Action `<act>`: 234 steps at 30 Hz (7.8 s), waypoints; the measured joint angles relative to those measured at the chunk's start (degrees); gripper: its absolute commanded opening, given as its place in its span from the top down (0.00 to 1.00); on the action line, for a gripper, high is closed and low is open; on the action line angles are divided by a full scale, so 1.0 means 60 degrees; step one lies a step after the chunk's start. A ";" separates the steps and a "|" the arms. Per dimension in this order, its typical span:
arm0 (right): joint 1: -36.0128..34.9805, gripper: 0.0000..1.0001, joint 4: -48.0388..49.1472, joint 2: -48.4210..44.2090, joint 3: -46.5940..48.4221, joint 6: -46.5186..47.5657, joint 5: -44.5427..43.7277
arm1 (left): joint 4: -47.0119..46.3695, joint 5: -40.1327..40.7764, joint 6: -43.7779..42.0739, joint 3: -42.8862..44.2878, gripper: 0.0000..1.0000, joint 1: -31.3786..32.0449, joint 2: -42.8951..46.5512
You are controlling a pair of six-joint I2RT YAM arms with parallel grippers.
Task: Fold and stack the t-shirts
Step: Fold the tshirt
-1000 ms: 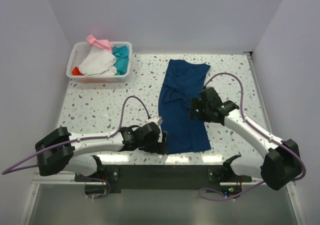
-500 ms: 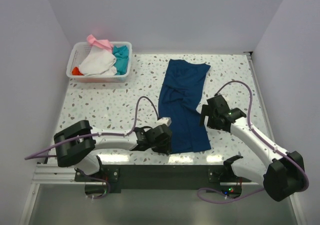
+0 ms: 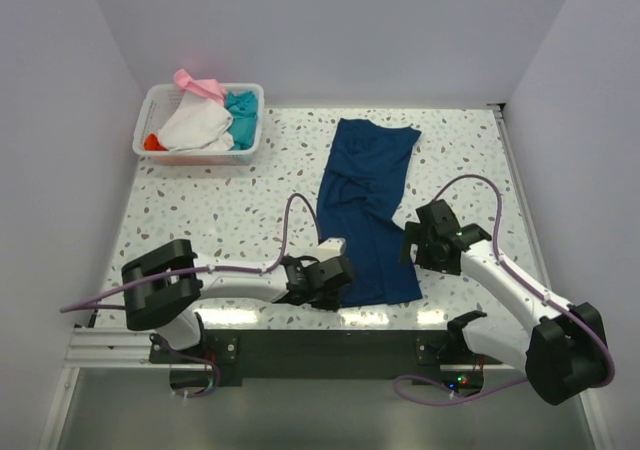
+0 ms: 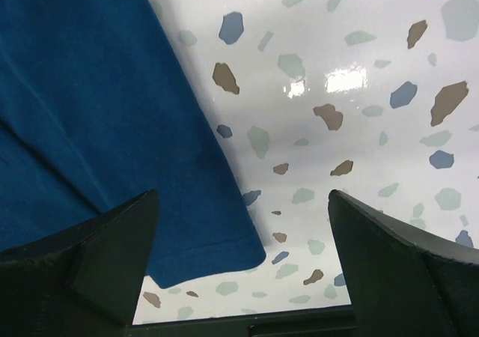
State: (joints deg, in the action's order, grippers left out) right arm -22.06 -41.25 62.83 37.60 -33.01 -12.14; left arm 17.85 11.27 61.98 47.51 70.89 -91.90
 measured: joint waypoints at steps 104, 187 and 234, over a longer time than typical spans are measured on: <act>-0.1202 1.00 0.1191 0.1126 0.2605 -0.1282 0.0313 | 0.0397 0.1013 -0.3537 0.3271 1.00 -0.3282 -0.0364; -0.0576 0.01 0.2597 0.4699 0.5439 0.1198 0.0790 | -0.0248 -0.1348 -0.2528 -0.1275 0.00 -0.5100 0.2608; -0.0160 0.41 0.1381 0.2320 0.0663 -0.0062 0.1701 | -0.1829 -0.1865 -0.3198 -0.0317 1.00 -0.4615 -0.0186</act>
State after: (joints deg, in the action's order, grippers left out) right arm -23.03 -32.97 76.75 41.58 -33.39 -1.93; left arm 6.87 0.08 42.78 45.60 43.20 -93.01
